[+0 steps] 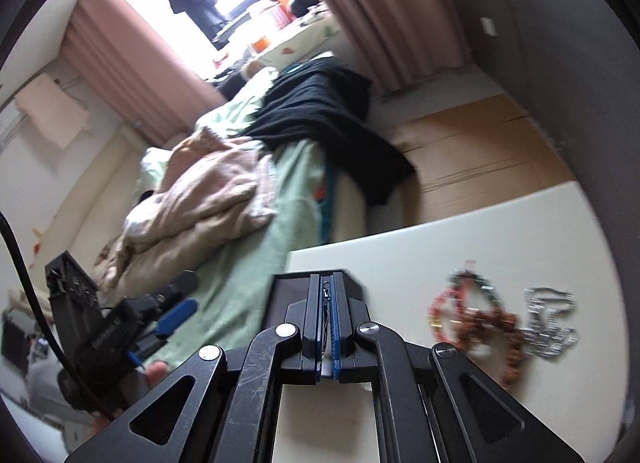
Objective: Organize jewelry
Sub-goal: 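Drop the black bracelet into the black box with the left tool while the right tool grasps the silver bangle, then lower the silver bangle into the black box and open the right tool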
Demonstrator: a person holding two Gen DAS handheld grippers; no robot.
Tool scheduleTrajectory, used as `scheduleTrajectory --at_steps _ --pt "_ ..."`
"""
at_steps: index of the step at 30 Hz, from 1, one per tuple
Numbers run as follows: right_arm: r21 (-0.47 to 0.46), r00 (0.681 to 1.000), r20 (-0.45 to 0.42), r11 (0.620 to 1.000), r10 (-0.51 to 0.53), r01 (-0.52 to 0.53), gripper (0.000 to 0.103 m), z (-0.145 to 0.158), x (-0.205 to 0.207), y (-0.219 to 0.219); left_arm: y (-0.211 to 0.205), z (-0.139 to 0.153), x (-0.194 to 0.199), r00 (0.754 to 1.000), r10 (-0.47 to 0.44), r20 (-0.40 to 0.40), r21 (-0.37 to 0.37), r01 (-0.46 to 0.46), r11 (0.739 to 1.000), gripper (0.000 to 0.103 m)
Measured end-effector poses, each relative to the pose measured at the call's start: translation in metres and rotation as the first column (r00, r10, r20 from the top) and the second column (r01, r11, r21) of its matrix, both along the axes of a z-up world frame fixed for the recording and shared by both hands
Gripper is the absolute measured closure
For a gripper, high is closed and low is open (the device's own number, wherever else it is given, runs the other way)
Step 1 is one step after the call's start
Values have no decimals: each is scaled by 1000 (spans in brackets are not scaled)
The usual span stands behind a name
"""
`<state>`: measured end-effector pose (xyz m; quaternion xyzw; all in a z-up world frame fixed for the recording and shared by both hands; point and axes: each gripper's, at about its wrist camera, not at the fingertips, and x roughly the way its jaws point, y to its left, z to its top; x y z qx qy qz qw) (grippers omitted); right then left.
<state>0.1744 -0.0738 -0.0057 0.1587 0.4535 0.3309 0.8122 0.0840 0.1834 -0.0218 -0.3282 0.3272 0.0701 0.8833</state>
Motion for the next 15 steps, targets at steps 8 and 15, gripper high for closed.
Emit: scheduleTrajectory --at_steps 8,15 --pt "93 994 -81 994 72 -65 30 -40 6 27 6 -3 -1 999 40 -9 25 -40 999 24" --pt "31 995 -78 997 -65 68 30 -32 0 -42 -35 -1 14 998 -56 -18 83 57 995 24"
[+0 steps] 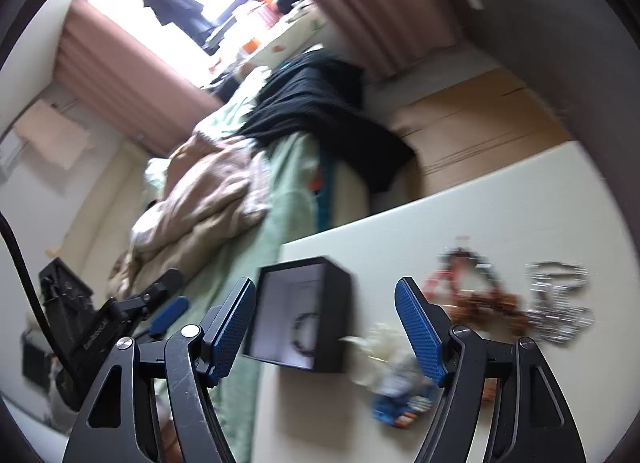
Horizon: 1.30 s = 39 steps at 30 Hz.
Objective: Organize jewelry
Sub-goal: 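Lower the silver bangle into the black box and open the right tool, then drop the white cloth into the box with the left tool while the right tool grasps the silver chain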
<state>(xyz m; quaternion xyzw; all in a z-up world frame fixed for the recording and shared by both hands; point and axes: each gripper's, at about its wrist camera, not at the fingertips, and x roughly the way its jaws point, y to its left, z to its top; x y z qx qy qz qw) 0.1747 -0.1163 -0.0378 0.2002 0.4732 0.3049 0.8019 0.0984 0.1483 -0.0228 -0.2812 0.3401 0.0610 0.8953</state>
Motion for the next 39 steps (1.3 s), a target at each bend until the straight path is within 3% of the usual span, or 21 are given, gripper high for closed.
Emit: scheduleTrajectory --at_steps 11,18,25,35,39 --pt "-74 984 -80 985 -162 156 30 -6 -1 -70 -73 -9 19 979 -198 -57 81 202 976 25" --pt "-111 975 -121 978 -189 176 30 -18 3 -83 -111 -25 29 950 -277 -147 121 295 948 37" --pt "-135 958 -182 970 -223 200 30 -34 9 -99 -138 -49 38 912 -326 -249 142 368 919 50" --pt "-129 943 -193 960 -271 249 30 -34 13 -121 -172 -83 47 857 -350 -379 239 456 857 50" --pt "-132 941 -202 960 -272 249 30 -37 15 -124 -178 -93 51 848 -332 -413 276 463 842 50"
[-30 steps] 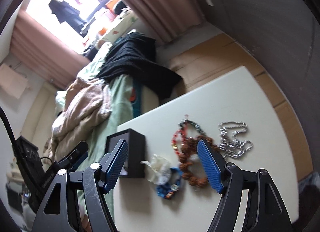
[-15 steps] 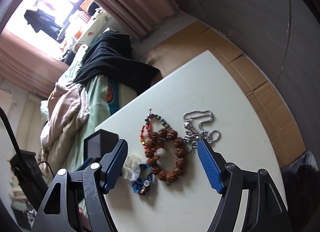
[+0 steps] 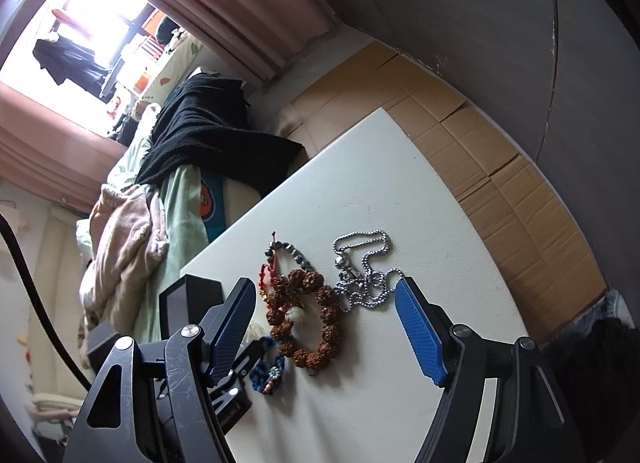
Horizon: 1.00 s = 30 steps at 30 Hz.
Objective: Organize jewelry
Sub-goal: 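Drop the white cloth into the box with the left tool while the right tool grasps the silver chain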
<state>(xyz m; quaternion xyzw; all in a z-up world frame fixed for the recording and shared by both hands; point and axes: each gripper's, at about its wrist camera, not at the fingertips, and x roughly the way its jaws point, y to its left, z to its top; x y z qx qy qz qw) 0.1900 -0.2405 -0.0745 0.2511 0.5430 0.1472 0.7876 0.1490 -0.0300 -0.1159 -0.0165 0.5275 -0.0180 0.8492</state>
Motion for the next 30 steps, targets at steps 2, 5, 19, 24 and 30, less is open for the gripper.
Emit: scheduleTrajectory --at_steps 2,5,19,24,30 --pt "-7 1000 0 1000 3 -3 30 -1 1 0 -2 -5 2 1000 -2 -6 18 2 1000 62" --pt "-48 1000 -6 999 4 -4 30 -8 5 3 0 -12 4 1000 6 -27 19 -5 1000 95" --pt "-170 997 -41 983 68 -74 46 -53 35 41 45 28 -1 987 116 112 -167 -97 981 103" --pt "-209 995 -47 973 90 -98 59 -65 42 55 57 40 -5 980 143 141 -228 -109 967 103" --pt "-310 993 -25 944 114 -116 64 -63 44 72 69 57 -12 965 171 197 -270 -114 956 103"
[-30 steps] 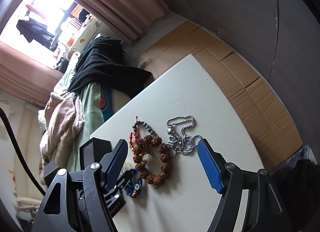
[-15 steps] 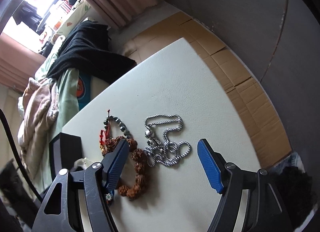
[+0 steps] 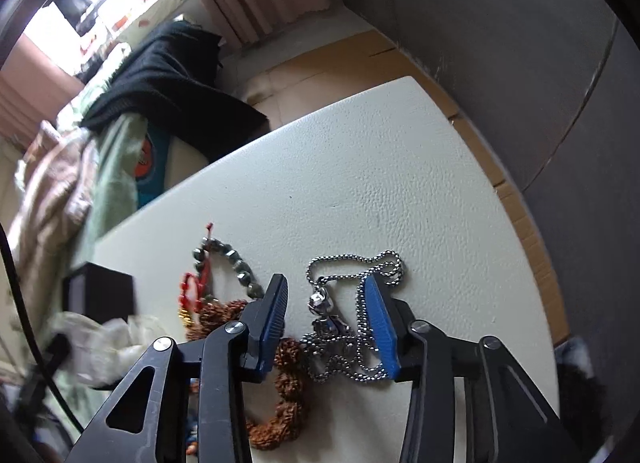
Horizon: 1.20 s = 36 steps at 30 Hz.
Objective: Organize jewelry
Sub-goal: 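Drop the white cloth into the box with the left tool while the right tool grasps the silver chain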
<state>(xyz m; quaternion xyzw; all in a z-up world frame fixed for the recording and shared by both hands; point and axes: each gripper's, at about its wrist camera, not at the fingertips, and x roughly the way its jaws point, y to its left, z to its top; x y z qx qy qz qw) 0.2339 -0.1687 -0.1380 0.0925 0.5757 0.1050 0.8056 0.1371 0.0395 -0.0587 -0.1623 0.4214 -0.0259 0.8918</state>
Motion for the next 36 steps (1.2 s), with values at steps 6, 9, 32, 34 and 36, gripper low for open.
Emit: scheduleTrajectory --at_steps 6,9,32,34,36 --pt "-140 998 13 989 54 -52 86 3 -6 9 17 13 -7 998 37 50 -26 -36 999 103" --pt "-127 998 6 990 66 -65 89 7 -10 4 27 19 -11 996 63 70 -48 -60 997 103" --pt "133 976 215 988 44 -74 89 95 -40 -11 98 23 -24 971 232 51 -244 -213 946 92" --pt "143 973 228 987 43 -77 89 102 -42 -11 103 23 -27 967 250 56 -259 -228 939 42" --pt "159 971 237 984 39 -78 89 109 -43 -11 108 28 -35 954 285 87 -259 -255 932 16"
